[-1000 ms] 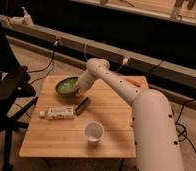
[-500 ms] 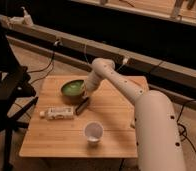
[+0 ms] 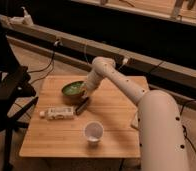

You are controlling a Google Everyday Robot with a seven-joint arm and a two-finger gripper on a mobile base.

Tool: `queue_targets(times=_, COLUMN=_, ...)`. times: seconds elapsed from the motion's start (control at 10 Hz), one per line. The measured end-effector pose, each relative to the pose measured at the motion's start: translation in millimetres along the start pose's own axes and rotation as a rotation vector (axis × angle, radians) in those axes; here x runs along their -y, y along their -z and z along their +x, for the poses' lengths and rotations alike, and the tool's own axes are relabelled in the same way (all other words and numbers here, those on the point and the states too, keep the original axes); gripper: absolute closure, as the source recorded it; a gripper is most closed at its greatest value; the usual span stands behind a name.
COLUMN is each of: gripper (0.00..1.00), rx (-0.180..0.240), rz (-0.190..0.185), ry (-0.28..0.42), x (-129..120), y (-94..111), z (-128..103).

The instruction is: Drag the ceramic bowl in a circle

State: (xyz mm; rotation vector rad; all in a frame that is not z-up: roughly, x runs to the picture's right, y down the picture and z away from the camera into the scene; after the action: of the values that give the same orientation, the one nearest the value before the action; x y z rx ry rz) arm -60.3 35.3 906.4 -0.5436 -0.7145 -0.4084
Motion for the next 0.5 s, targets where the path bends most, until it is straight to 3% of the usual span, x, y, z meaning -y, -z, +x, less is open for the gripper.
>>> queue_targets(times=0.1, gripper=0.96, rx=-0.01, rz=0.0, ry=-0.01, x=7.2, y=2.3, z=8.7)
queue_targets(times=0.2, gripper=1.0, rx=-0.023, rz=0.001, ry=-0.018, x=18.0, y=3.6, z=17.9)
queue_targets(times=0.5, gripper=1.0, rx=-0.042, rz=-0.001, ry=-0.023, x=39.4, y=2.2, z=39.2)
